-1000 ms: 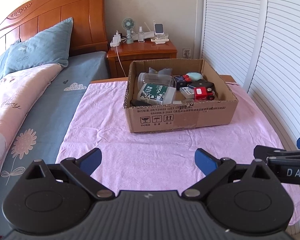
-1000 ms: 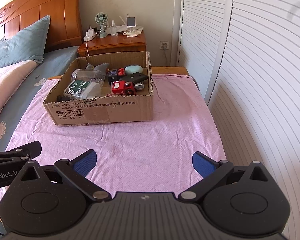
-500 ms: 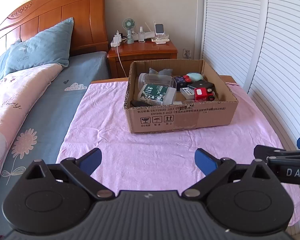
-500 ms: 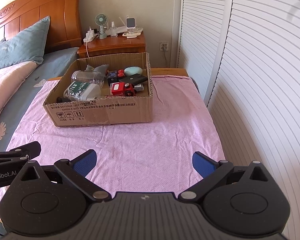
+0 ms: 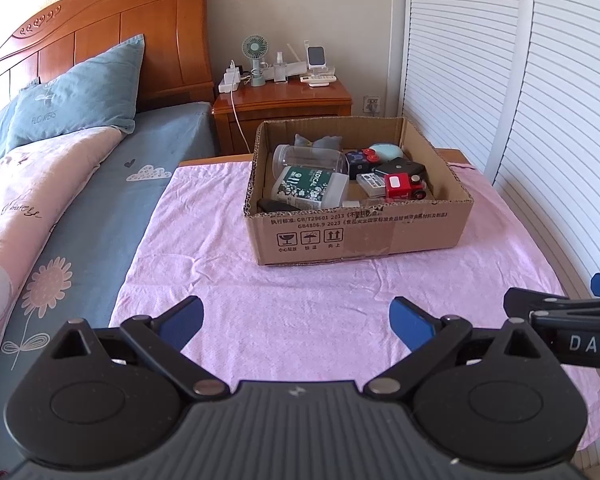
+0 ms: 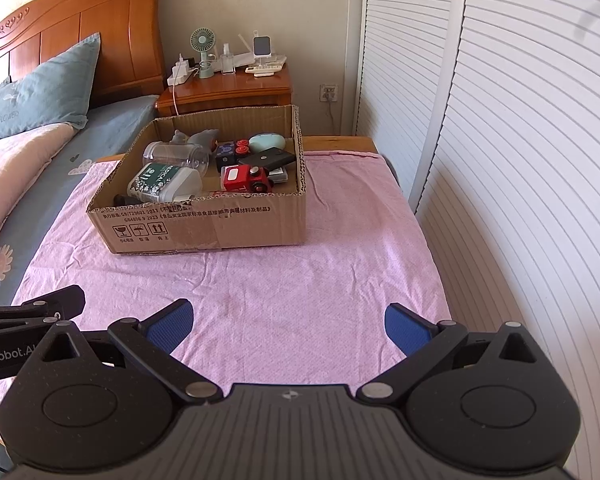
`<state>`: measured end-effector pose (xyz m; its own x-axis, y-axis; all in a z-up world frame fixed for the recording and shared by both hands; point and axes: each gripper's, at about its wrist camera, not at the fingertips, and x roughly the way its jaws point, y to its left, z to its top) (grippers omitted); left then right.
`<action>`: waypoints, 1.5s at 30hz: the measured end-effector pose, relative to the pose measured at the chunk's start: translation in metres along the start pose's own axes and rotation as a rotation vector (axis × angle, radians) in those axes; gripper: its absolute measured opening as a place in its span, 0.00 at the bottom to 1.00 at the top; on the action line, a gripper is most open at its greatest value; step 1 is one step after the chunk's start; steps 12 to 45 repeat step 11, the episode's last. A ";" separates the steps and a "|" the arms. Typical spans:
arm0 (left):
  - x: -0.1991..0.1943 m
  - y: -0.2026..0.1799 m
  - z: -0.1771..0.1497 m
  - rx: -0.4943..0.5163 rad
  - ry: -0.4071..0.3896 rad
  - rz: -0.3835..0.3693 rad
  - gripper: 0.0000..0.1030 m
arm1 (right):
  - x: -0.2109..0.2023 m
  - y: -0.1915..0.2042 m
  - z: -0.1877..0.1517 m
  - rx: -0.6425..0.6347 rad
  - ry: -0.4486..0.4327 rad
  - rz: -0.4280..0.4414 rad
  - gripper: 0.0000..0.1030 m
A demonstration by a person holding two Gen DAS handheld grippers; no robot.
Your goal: Organize rigid objects
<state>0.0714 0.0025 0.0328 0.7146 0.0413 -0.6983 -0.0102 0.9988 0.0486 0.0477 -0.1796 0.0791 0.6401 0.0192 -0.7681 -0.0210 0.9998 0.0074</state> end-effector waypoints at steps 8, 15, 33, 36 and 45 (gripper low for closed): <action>-0.001 -0.001 0.000 -0.002 0.000 0.000 0.96 | 0.000 0.001 -0.001 -0.001 -0.004 -0.002 1.00; -0.001 0.000 0.000 -0.003 0.001 -0.003 0.96 | -0.001 0.002 -0.001 -0.002 -0.004 -0.003 1.00; -0.001 0.000 0.000 -0.003 0.001 -0.003 0.96 | -0.001 0.002 -0.001 -0.002 -0.004 -0.003 1.00; -0.001 0.000 0.000 -0.003 0.001 -0.003 0.96 | -0.001 0.002 -0.001 -0.002 -0.004 -0.003 1.00; -0.001 0.000 0.000 -0.003 0.001 -0.003 0.96 | -0.001 0.002 -0.001 -0.002 -0.004 -0.003 1.00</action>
